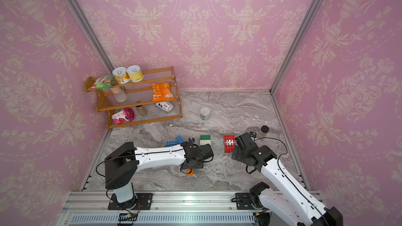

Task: Assemble a rectangle with lego
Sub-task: Assemble the lego brick with the lego brick.

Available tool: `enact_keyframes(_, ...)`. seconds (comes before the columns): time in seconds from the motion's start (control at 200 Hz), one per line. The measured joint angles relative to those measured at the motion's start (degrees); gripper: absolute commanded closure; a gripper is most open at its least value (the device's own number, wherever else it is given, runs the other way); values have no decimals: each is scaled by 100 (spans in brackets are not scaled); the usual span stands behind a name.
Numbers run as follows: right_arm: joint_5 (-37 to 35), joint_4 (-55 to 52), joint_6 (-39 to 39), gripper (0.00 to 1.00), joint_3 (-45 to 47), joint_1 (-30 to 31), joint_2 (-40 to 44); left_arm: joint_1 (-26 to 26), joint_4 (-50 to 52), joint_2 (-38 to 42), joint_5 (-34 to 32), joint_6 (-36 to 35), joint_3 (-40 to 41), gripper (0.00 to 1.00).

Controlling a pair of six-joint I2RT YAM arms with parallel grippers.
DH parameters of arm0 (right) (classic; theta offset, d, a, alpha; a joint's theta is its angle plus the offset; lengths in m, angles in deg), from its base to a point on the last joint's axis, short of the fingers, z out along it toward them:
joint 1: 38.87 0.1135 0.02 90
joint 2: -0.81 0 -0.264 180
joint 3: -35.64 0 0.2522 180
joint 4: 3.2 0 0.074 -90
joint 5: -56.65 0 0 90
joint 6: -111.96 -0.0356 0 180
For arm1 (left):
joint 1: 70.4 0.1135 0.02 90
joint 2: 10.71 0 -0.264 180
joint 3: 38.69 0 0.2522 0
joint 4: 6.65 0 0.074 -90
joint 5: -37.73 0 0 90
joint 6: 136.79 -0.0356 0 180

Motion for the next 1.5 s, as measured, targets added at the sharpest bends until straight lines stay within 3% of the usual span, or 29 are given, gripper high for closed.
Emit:
enact_keyframes(0.9,0,-2,0,0,0,0,0,138,-57,-35,258,-57,24,100)
enact_keyframes(1.166,2,0,0,0,2,0,17,138,114,-136,232,-199,-138,81)
enact_keyframes(1.501,2,0,0,0,2,0,31,138,170,-144,138,-219,-160,44)
